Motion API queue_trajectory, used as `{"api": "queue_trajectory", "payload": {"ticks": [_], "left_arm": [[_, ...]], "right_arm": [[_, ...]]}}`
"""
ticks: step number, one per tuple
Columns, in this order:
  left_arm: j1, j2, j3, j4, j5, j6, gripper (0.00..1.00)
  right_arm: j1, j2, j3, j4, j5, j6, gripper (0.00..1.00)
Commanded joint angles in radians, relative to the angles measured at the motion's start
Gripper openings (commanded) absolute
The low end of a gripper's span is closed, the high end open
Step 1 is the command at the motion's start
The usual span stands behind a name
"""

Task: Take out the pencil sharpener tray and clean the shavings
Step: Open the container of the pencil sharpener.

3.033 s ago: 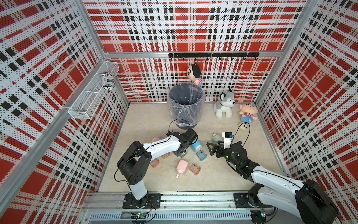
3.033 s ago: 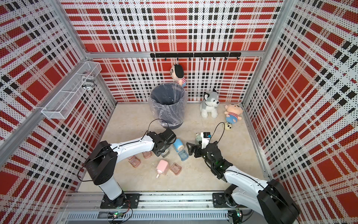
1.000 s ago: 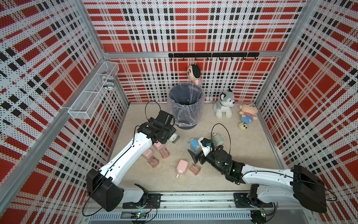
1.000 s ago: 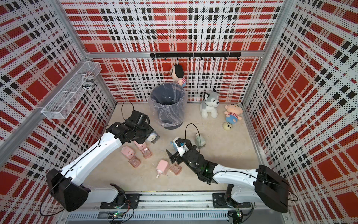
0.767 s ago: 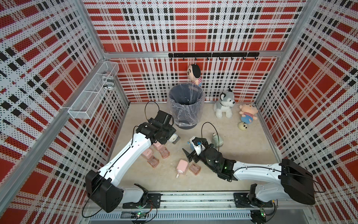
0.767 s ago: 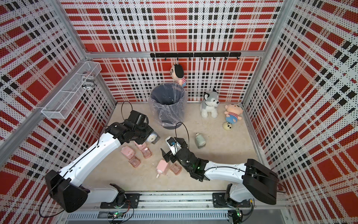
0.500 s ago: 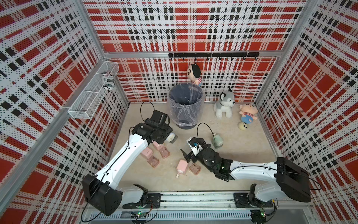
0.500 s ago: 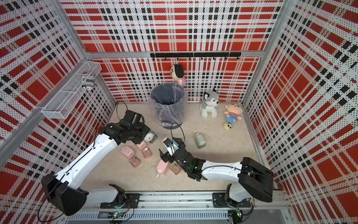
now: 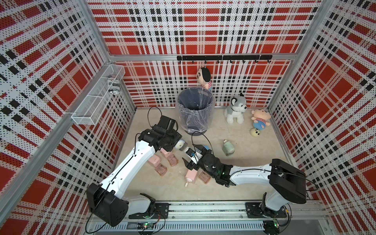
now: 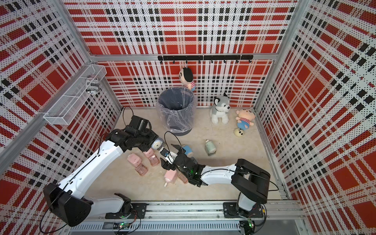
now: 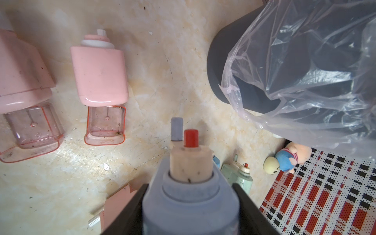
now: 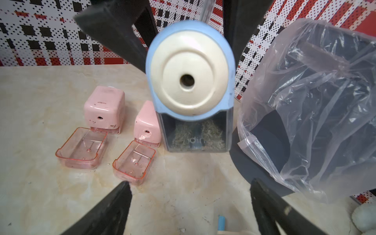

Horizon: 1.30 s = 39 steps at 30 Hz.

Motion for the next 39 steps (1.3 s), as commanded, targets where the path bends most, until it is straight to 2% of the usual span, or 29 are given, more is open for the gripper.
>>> {"api": "queue_trajectory", "payload": {"ticks": [1,9,14,18,34,36,38,39], "left_arm": [[0.008,-0.011,-0.009,0.022,0.008,0.002,0.42],[0.01,0.002,-0.006,0.029,0.014,0.005,0.42],[0.011,0.005,-0.007,0.033,0.012,0.004,0.42],[0.012,0.012,-0.009,0.036,0.015,0.005,0.42],[0.011,0.012,-0.014,0.04,0.018,0.001,0.42],[0.01,0.012,-0.013,0.042,0.021,-0.002,0.42],[0.008,0.011,-0.015,0.042,0.021,-0.001,0.42],[0.008,0.011,-0.014,0.043,0.02,-0.002,0.42]], "right_arm": [[0.006,0.032,0.035,0.055,0.023,-0.013,0.89],[0.008,0.073,0.085,0.055,0.042,-0.007,0.81],[0.011,0.08,0.084,0.079,0.06,-0.01,0.69],[0.014,0.087,0.09,0.088,0.069,-0.013,0.66],[0.025,0.124,0.108,0.115,0.104,-0.03,0.6],[0.026,0.129,0.113,0.114,0.106,-0.031,0.63],[0.027,0.135,0.119,0.114,0.112,-0.035,0.72],[0.028,0.136,0.122,0.113,0.113,-0.035,0.73]]}}
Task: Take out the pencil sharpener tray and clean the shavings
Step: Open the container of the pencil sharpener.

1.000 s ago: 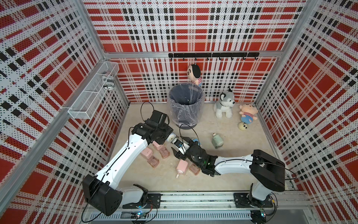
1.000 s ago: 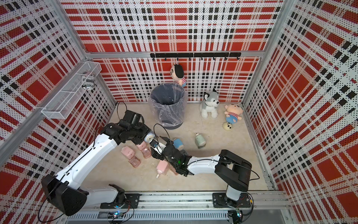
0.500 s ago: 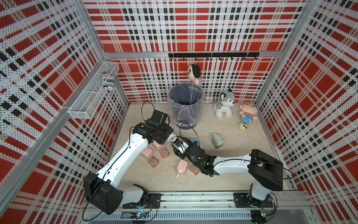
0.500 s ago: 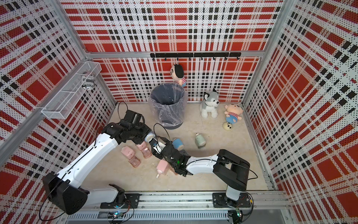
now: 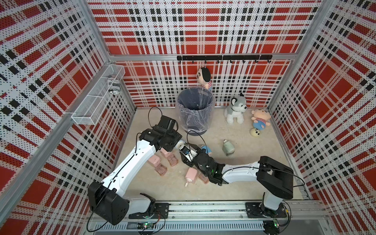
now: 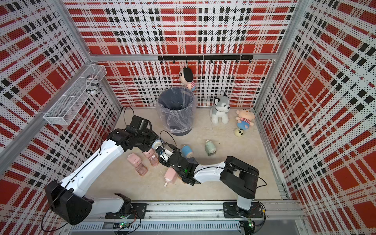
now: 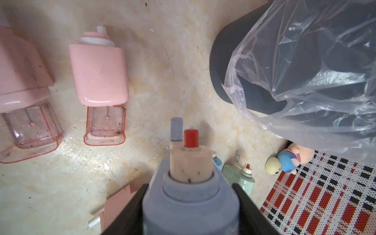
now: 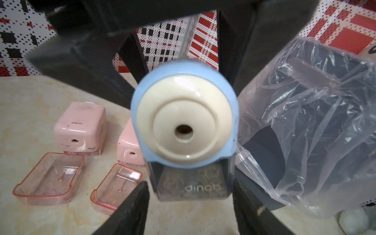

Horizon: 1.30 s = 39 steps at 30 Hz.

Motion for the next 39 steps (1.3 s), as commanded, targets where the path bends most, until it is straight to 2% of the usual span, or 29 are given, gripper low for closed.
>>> {"api": "queue_trajectory", "payload": {"ticks": [1,9,13,26,39], "left_arm": [[0.004,-0.004,-0.01,0.037,0.005,-0.003,0.42],[0.002,-0.007,-0.015,0.039,0.002,-0.005,0.42],[-0.004,-0.004,-0.016,0.042,0.001,-0.011,0.42],[-0.026,0.017,0.006,0.042,-0.08,-0.036,0.4],[-0.037,0.046,0.03,0.041,-0.099,-0.036,0.37]], "right_arm": [[0.012,0.015,0.029,0.022,0.017,-0.004,0.73],[0.012,0.015,0.028,0.034,0.023,-0.001,0.58],[0.014,0.01,0.021,0.042,0.026,0.0,0.53],[0.037,-0.025,-0.026,0.096,0.042,-0.001,0.53],[0.046,-0.064,-0.087,0.14,0.04,0.03,0.53]]}}
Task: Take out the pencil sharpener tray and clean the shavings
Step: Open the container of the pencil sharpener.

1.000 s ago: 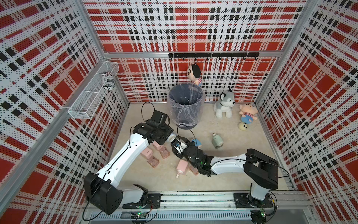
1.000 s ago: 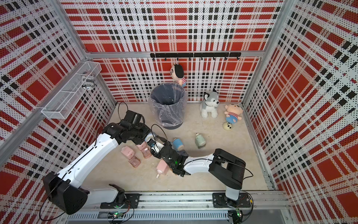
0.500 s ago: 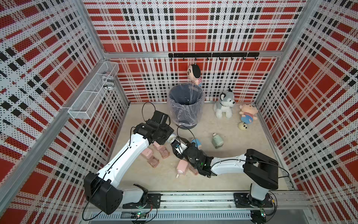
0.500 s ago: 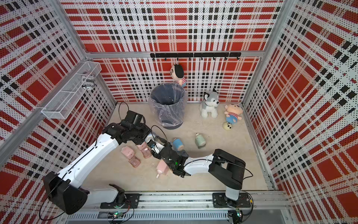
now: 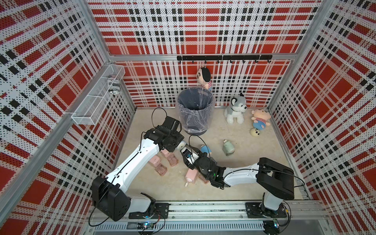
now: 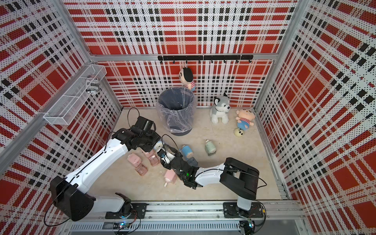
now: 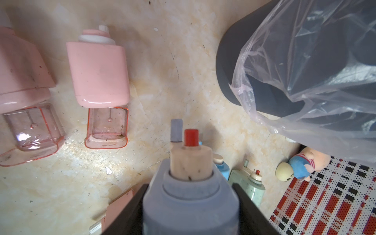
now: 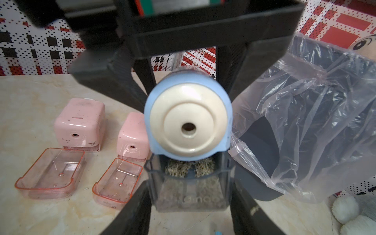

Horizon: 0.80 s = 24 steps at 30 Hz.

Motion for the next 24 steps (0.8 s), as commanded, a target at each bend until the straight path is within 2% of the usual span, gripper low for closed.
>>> {"api": "queue_trajectory", "payload": {"ticks": [1,8,14,17,21,24], "left_arm": [[-0.001,0.004,0.032,0.034,-0.039,-0.01,0.37],[-0.004,0.003,0.039,0.035,-0.034,-0.013,0.37],[-0.006,-0.008,0.037,0.034,-0.033,-0.015,0.37],[-0.006,-0.014,0.036,0.032,-0.032,-0.016,0.37],[-0.006,-0.018,0.036,0.032,-0.031,-0.016,0.37],[-0.005,-0.022,0.036,0.032,-0.029,-0.015,0.37]], "right_arm": [[0.015,-0.047,-0.01,0.063,-0.004,0.025,0.53],[0.017,-0.039,-0.007,0.064,0.005,0.028,0.56],[0.017,-0.023,0.011,0.045,0.021,0.039,0.83],[0.017,-0.017,0.012,0.041,0.021,0.043,0.9],[0.016,-0.002,0.021,0.026,0.03,0.042,0.92],[0.017,0.013,0.035,0.017,0.042,0.035,0.89]]}}
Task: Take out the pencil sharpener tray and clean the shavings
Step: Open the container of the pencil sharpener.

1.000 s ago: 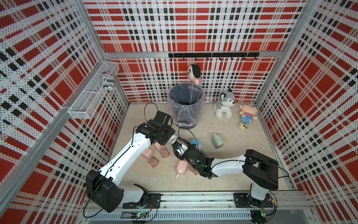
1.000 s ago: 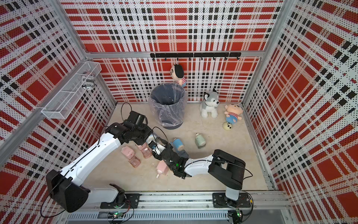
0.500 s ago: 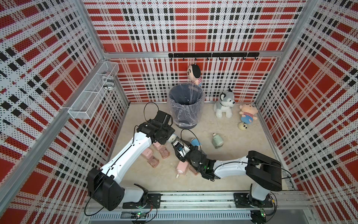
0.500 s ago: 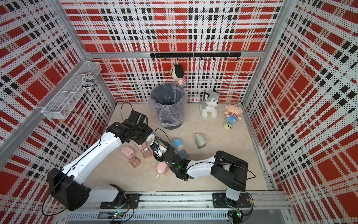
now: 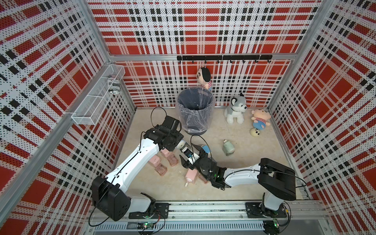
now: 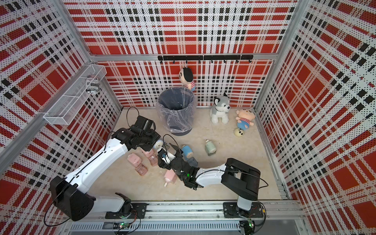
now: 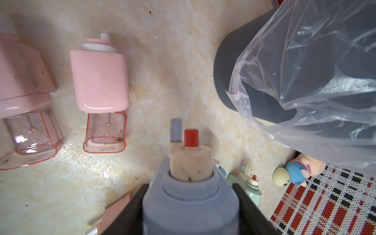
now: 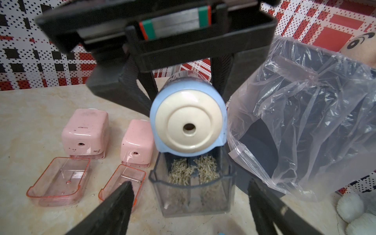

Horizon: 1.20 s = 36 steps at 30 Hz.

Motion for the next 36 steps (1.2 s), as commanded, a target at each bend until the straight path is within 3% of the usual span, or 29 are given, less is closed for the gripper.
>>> {"api": "queue_trajectory", "payload": {"ticks": [1,8,20,28,36], "left_arm": [[-0.003,-0.022,0.029,0.024,-0.012,-0.004,0.37],[-0.004,-0.026,0.027,0.023,-0.011,-0.003,0.37],[-0.001,-0.026,0.03,0.023,-0.011,0.0,0.37],[0.0,-0.026,0.027,0.024,-0.012,0.0,0.37],[-0.001,-0.028,0.028,0.023,-0.014,-0.004,0.37]], "right_arm": [[0.01,0.024,0.036,0.0,0.018,0.003,0.88],[0.0,0.053,0.073,-0.036,0.02,0.012,0.79],[-0.019,0.067,0.057,-0.029,0.019,0.037,0.75],[-0.022,0.067,0.054,-0.025,0.014,0.038,0.65],[-0.022,0.061,0.043,-0.021,0.008,0.039,0.65]]}}
